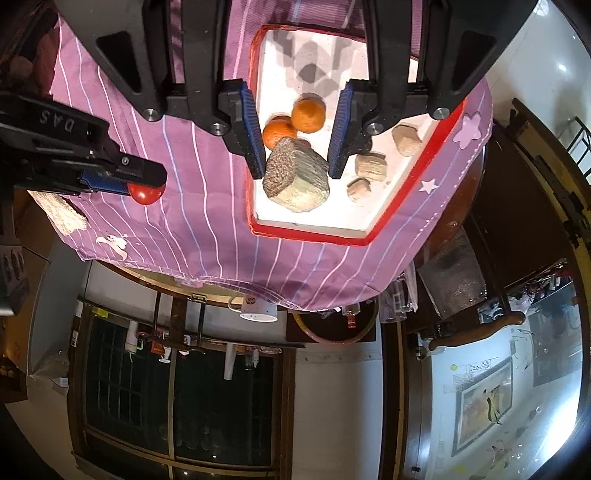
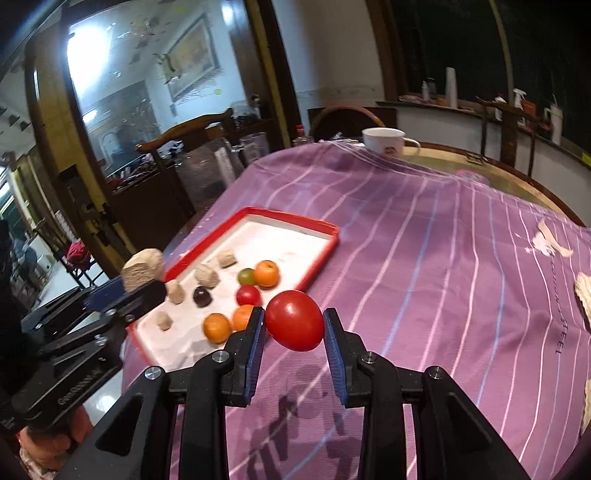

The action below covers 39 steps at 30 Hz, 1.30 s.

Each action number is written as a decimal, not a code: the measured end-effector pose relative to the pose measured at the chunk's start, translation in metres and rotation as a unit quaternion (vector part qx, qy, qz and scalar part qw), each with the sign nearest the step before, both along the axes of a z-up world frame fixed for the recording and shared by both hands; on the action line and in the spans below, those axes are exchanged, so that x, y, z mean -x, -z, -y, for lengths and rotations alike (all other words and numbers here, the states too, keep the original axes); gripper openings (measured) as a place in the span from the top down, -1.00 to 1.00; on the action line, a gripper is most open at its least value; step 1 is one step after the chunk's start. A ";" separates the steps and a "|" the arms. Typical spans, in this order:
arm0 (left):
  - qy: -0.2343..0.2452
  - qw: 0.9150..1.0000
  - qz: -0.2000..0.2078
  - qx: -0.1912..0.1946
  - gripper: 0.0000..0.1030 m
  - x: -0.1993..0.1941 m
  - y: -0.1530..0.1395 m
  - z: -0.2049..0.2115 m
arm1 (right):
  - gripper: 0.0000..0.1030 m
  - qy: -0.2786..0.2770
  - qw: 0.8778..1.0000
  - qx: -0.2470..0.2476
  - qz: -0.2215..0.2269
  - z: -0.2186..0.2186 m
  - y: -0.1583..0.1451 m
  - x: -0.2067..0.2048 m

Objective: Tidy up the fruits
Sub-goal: 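Carry the cream block and red tomato toward the tray with both tools, then lower block and tomato into the tray and open both tools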

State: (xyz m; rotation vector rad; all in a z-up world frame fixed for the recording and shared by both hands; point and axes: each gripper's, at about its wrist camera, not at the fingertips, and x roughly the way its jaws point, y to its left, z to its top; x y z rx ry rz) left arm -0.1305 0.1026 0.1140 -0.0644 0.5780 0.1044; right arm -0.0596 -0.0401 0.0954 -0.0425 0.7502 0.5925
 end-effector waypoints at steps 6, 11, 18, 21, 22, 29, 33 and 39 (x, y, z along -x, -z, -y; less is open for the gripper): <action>-0.009 1.000 0.003 -0.001 0.35 0.001 -0.001 -0.009 | 0.33 -0.015 1.000 0.004 0.003 -0.017 -0.001 0.001; -0.015 1.000 -0.004 0.004 0.35 -0.004 0.004 -0.017 | 0.33 -0.023 1.000 0.009 -0.002 -0.028 0.002 -0.002; -0.025 0.999 -0.023 0.012 0.35 -0.018 0.018 -0.031 | 0.33 -0.034 0.999 0.016 -0.014 -0.044 0.012 -0.015; -0.032 0.999 -0.036 0.017 0.35 -0.026 0.028 -0.038 | 0.33 -0.040 0.999 0.020 -0.022 -0.052 0.020 -0.020; -0.034 0.998 -0.042 0.020 0.35 -0.028 0.032 -0.041 | 0.33 -0.042 0.999 0.022 -0.024 -0.055 0.023 -0.022; -0.047 0.996 -0.067 0.034 0.35 -0.045 0.050 -0.058 | 0.33 -0.056 0.997 0.025 -0.039 -0.072 0.040 -0.035; -0.056 0.994 -0.079 0.043 0.35 -0.053 0.059 -0.069 | 0.33 -0.062 0.997 0.027 -0.047 -0.081 0.047 -0.043; -0.069 0.991 -0.095 0.065 0.35 -0.063 0.071 -0.085 | 0.33 -0.064 0.996 0.022 -0.053 -0.092 0.056 -0.057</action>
